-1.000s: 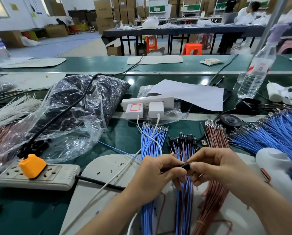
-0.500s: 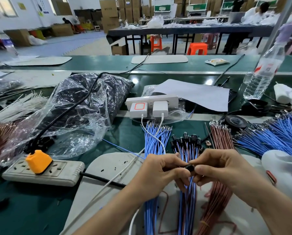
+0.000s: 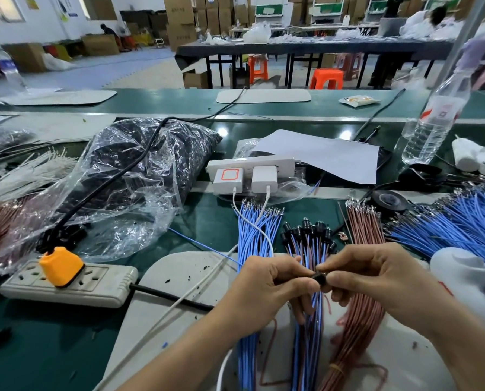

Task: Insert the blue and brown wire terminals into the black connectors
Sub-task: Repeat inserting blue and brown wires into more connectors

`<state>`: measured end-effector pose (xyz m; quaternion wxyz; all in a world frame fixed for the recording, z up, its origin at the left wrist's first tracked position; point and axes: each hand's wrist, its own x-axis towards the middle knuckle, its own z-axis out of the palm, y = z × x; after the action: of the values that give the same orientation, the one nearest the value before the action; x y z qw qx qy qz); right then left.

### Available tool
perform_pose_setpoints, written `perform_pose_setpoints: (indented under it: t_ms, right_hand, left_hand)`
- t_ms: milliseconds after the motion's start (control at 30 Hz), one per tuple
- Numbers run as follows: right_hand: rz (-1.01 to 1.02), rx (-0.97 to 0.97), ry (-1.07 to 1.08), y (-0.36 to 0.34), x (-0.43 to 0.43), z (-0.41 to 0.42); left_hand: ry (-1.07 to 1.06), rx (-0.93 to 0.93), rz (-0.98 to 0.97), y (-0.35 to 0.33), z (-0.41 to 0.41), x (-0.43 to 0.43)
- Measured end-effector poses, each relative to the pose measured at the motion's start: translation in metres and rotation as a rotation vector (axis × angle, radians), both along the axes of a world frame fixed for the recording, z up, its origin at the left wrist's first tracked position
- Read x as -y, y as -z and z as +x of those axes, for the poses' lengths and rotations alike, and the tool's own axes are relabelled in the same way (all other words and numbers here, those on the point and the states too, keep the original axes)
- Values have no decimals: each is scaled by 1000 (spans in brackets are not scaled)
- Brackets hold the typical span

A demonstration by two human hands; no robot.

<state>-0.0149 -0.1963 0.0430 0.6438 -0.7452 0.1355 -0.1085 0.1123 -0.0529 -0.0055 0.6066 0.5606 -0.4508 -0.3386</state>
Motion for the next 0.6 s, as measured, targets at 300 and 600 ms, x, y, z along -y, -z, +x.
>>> perform_pose_setpoints:
  t_ms: [300,600]
  right_hand:
    - [-11,7,-61,4,3,0]
    - [-26,74,15,10,0,4]
  left_hand:
    - [22,29,6,-6,-1,-1]
    - [-61,-3,-12,-4,3,2]
